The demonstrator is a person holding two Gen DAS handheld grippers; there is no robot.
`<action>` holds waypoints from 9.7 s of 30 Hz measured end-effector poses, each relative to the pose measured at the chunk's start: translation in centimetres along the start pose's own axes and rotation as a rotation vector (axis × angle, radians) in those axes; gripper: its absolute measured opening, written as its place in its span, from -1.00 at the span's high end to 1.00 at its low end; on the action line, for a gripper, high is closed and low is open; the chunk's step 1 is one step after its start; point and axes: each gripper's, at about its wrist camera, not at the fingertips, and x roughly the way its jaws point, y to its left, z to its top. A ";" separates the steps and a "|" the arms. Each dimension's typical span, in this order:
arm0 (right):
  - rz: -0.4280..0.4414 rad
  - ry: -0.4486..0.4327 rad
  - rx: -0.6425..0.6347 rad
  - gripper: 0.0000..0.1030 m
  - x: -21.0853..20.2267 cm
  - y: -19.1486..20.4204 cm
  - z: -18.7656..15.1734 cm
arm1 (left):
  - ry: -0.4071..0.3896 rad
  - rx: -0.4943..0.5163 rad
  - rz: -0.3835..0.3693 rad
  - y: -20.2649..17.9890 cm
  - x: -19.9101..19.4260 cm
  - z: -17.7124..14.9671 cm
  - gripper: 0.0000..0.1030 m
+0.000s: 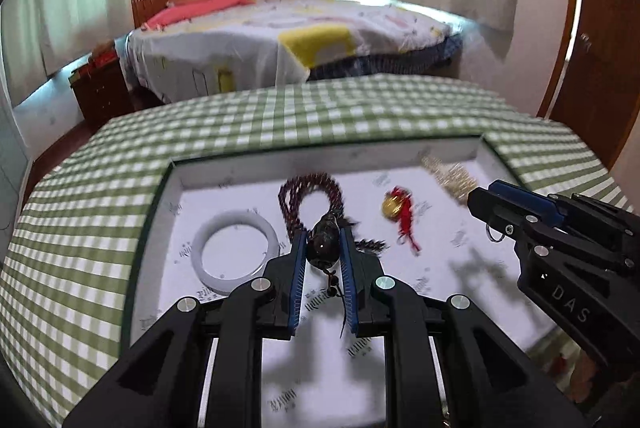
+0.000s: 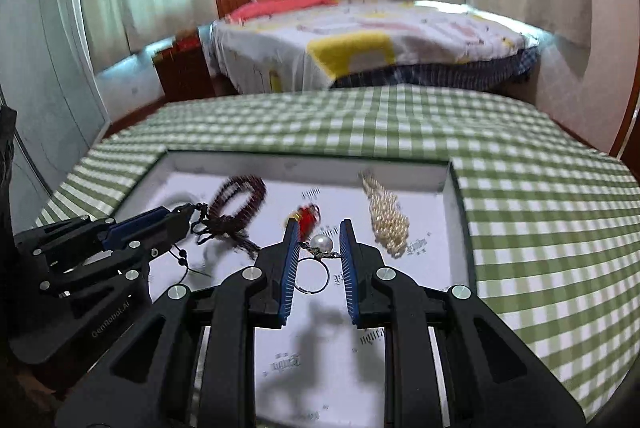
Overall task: Organize jewelry
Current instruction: 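Carry the necklace into the tray with the left tool while the right tool drops the ring there, then grasp the gold charm with red tassel with the right tool, then grasp the silver rhinestone brooch with the left tool, then lower the tassel charm into the tray with the right tool while the left tool releases the brooch, then move the right tool to the gold pearl flower brooch while the left tool approaches the gold chain brooch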
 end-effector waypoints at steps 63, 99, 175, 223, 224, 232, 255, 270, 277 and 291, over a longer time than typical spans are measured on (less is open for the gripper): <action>-0.102 0.052 0.060 0.52 -9.2 1.0 -12.9 | 0.003 -0.097 0.056 3.3 -9.1 -11.5 -0.17; -0.126 0.049 0.137 0.66 -9.1 -1.7 -12.3 | 0.043 -0.089 0.051 3.1 -8.6 -12.1 -0.17; -0.040 -0.095 0.054 0.76 -14.0 1.9 -8.8 | -0.066 -0.034 -0.044 1.7 -11.9 -8.4 0.75; -0.051 0.052 0.059 0.32 -1.4 -1.2 -3.7 | 0.040 -0.085 0.010 3.6 -0.7 -4.0 0.12; -0.054 0.047 0.059 0.26 -1.4 -1.2 -3.8 | 0.035 -0.087 0.010 3.6 -0.8 -4.0 0.11; -0.057 0.033 0.061 0.20 -2.4 -1.1 -4.0 | 0.032 -0.075 0.018 3.4 -1.3 -4.3 -0.10; -0.052 -0.009 0.053 -0.16 -7.8 0.7 -6.2 | -0.060 -0.082 0.039 3.2 -7.1 -5.4 -0.38; 0.012 0.048 0.004 -0.16 -8.4 4.4 -9.4 | -0.021 -0.105 0.069 4.1 -9.3 -8.9 -0.38; 0.011 0.075 -0.010 -0.16 -6.5 5.2 -9.5 | -0.012 -0.110 0.076 4.5 -9.2 -9.4 -0.38; 0.001 0.103 -0.018 0.17 -5.7 4.7 -10.1 | 0.010 -0.112 0.071 4.5 -8.6 -9.9 -0.38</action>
